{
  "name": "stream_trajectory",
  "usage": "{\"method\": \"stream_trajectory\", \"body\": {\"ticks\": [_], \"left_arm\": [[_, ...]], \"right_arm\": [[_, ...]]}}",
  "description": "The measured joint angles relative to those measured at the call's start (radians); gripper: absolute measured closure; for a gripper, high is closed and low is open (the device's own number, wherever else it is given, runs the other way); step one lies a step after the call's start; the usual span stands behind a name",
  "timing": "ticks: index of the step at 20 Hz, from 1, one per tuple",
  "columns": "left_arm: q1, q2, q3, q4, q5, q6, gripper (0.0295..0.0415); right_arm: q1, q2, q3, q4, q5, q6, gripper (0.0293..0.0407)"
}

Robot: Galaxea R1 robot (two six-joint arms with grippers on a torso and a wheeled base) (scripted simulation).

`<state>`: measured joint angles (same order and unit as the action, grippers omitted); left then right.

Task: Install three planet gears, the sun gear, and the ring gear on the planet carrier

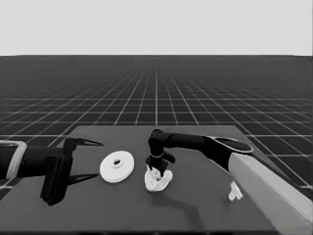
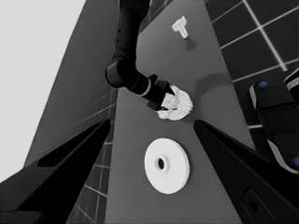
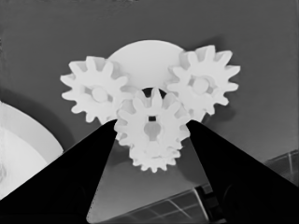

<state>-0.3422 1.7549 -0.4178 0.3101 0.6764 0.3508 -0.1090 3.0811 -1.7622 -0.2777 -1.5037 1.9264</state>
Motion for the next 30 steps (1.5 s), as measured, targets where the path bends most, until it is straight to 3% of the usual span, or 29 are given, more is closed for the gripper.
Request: {"method": "stream_trajectory", "body": {"ticks": [30], "left_arm": [[0.000, 0.000, 0.000, 0.000, 0.000, 0.000, 0.0326]], "right_arm": [[0.000, 0.000, 0.000, 0.000, 0.000, 0.314, 0.0389]]}}
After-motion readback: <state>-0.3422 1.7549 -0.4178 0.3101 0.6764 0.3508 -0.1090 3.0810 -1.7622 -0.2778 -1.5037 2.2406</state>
